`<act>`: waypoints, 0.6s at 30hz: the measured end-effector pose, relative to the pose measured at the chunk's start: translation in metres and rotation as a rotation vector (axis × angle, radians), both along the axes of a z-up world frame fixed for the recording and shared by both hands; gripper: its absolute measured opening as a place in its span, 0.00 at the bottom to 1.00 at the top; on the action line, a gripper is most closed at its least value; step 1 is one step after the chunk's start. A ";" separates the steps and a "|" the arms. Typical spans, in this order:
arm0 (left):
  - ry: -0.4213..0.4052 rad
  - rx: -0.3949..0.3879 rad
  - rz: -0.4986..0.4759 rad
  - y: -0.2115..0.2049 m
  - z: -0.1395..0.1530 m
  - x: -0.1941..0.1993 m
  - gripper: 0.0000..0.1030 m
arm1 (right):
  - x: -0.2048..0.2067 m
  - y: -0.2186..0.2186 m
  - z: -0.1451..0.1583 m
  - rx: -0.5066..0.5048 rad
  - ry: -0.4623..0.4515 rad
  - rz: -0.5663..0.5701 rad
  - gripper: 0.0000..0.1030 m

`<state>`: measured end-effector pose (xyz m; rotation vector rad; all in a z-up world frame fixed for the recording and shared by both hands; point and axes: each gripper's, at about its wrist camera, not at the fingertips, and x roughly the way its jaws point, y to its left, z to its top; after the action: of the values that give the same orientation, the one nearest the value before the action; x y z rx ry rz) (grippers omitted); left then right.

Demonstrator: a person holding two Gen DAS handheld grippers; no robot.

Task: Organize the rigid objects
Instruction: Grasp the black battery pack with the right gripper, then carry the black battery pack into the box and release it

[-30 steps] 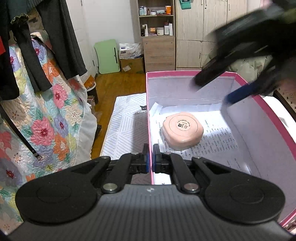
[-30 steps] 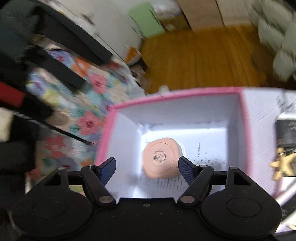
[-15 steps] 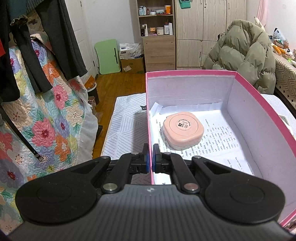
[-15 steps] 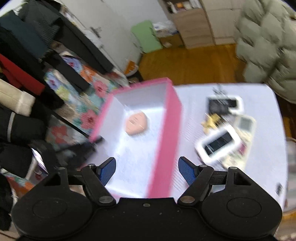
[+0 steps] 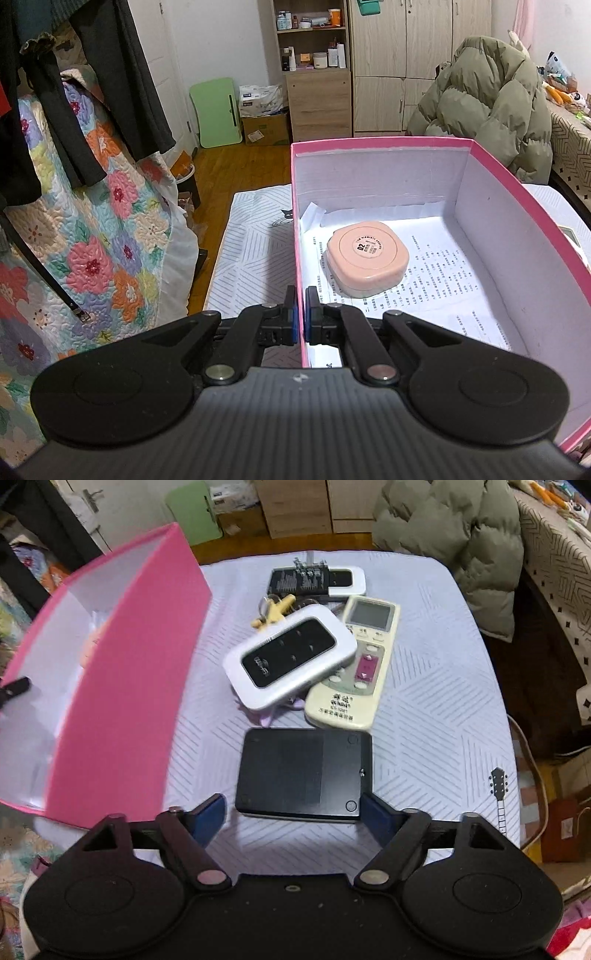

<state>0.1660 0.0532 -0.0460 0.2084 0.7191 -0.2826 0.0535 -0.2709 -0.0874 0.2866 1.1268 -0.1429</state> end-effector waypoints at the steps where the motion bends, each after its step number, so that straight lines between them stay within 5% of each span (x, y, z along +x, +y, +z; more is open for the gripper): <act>1: -0.001 0.003 0.000 0.000 0.000 0.000 0.03 | 0.001 0.002 -0.002 -0.033 -0.008 0.001 0.89; 11: -0.003 0.013 0.002 -0.001 0.000 0.000 0.03 | 0.020 0.011 -0.027 -0.102 0.019 -0.004 0.97; 18: -0.001 0.012 0.003 -0.001 0.001 0.000 0.03 | 0.005 0.005 -0.004 -0.070 -0.046 -0.043 0.91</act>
<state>0.1663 0.0523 -0.0448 0.2193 0.7205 -0.2757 0.0589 -0.2656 -0.0918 0.2509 1.0679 -0.2121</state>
